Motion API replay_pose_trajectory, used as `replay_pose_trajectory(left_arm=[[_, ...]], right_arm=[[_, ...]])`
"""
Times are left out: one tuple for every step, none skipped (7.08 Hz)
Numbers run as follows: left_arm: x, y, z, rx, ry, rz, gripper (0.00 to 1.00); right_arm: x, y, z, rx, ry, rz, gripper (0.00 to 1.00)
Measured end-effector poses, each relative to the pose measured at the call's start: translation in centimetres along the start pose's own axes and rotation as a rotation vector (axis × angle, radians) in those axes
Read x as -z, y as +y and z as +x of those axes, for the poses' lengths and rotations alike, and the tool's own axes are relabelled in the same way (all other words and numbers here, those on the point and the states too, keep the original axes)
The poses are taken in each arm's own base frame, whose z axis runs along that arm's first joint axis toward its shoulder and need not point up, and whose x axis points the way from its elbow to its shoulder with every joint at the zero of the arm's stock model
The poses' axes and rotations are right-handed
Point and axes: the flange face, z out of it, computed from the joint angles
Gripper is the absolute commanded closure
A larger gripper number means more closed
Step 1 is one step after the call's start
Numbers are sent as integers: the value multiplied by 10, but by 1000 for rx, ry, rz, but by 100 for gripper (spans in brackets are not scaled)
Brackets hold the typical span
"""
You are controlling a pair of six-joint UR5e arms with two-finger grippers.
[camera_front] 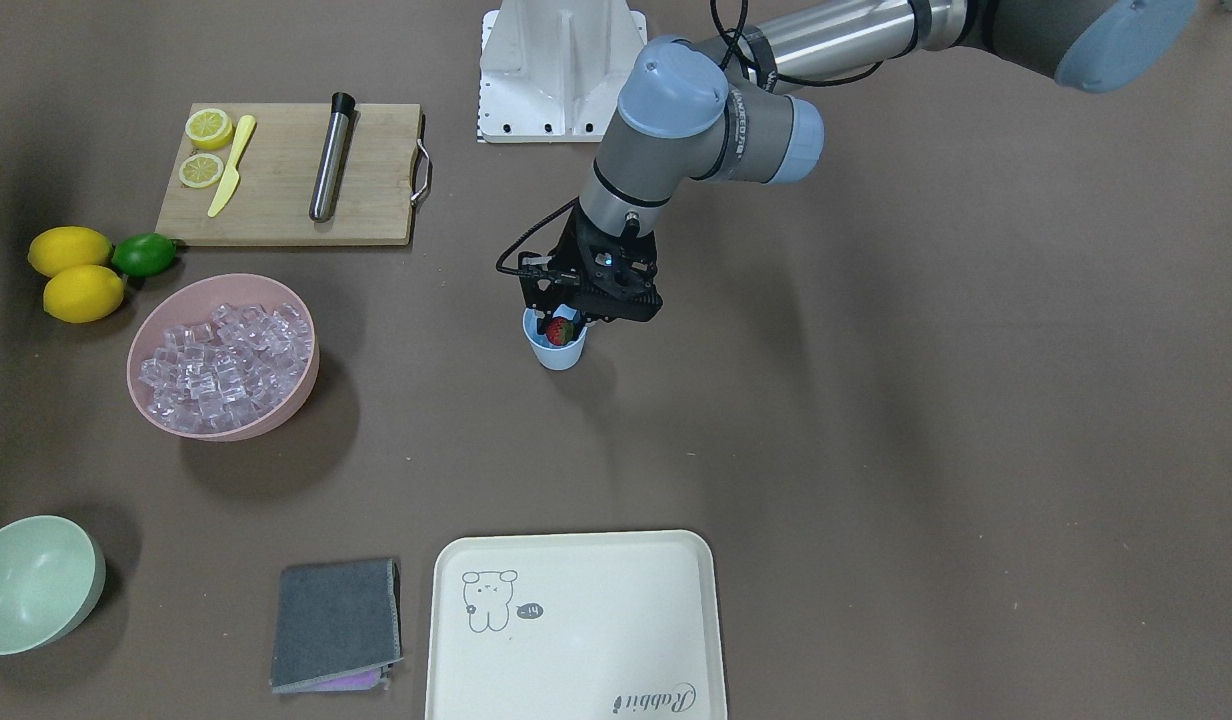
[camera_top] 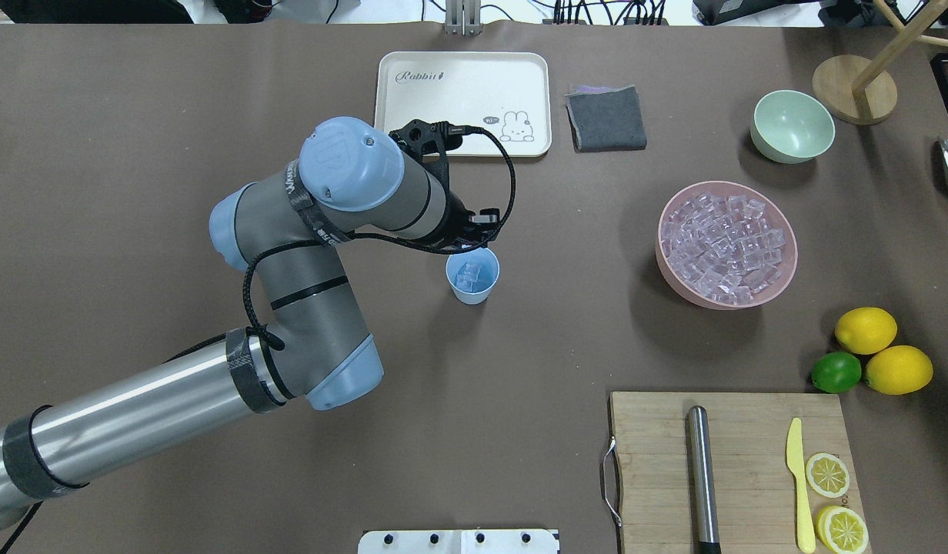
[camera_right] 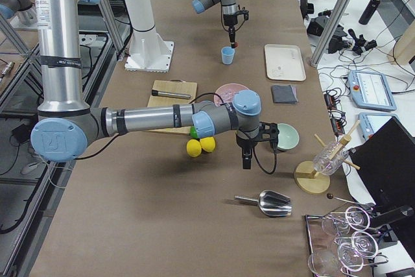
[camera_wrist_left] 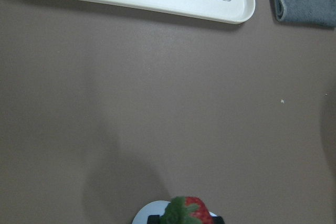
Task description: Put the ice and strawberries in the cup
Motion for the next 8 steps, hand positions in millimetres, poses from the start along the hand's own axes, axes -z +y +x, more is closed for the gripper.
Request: replay_pose_trajectory(left_arm=[[-1, 6, 3, -3, 2, -8, 37], [-3, 10, 4, -5, 3, -13, 26], [-4, 11, 4, -5, 2, -16, 13], [-3, 12, 4, -6, 3, -16, 9], [-1, 12, 4, -8, 6, -15, 5], [7, 12, 6, -10, 16, -9, 3], [19, 8, 4, -13, 26, 2, 3], [32, -2, -15, -17, 20, 19, 3]], right_arm=[[0, 0, 0, 0, 1, 1, 0], [1, 0, 0, -1, 0, 1, 0], [2, 1, 1, -2, -2, 2, 0], [2, 1, 2, -4, -3, 3, 0], [3, 1, 2, -4, -5, 3, 0], [4, 1, 2, -4, -6, 4, 0], [4, 0, 1, -3, -9, 4, 0], [5, 0, 0, -2, -16, 3, 0]])
